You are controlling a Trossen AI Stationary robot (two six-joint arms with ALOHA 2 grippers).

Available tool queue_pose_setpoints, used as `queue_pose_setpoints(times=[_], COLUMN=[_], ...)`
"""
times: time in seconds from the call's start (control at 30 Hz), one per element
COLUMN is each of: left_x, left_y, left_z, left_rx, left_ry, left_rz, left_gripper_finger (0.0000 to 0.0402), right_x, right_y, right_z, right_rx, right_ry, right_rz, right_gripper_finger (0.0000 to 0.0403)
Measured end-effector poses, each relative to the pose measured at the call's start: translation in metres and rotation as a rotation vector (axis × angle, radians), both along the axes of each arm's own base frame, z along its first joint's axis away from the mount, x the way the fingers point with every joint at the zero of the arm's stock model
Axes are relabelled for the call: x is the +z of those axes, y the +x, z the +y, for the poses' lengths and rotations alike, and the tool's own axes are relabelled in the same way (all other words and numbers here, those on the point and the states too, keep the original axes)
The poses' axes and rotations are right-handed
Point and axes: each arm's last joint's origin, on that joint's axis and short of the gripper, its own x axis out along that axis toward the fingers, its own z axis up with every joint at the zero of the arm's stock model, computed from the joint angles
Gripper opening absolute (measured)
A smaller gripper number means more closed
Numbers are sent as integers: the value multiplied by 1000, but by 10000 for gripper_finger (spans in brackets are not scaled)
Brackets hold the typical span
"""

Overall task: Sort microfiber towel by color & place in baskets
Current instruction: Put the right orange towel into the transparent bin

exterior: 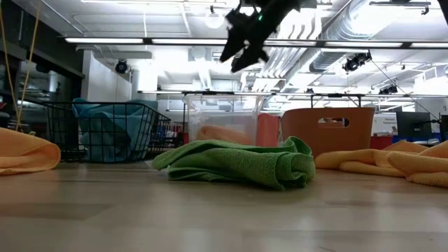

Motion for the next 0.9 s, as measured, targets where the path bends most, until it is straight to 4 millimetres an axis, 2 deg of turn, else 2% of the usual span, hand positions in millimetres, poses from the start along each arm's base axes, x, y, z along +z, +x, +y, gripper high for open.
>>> queue_pose_setpoints(times=[0.07,0.17,0.33,0.47,0.6,0.77,0.9], left_x=[-1,-2,-5,-6,-7,-7,-7], left_y=[0,0,1,1,2,3,2], left_z=[0,0,0,0,1,2,2], left_rx=[7,9,9,16,34,71,101], left_ry=[0,2,6,-10,-12,-16,-19], left_rz=[11,21,52,63,67,66,66], left_gripper_finger=[186,186,186,186,186,186,186], right_x=[15,27,18,-12,-54,-110,-137], right_y=[-8,-19,-36,-52,-88,-134,-148], right_z=[6,29,93,154,205,239,249], right_rx=[47,149,263,280,174,-7,-40], right_ry=[58,186,285,309,317,377,411], right_rz=[49,154,404,539,657,817,863], right_gripper_finger=[307,308,309,309,309,309,309])
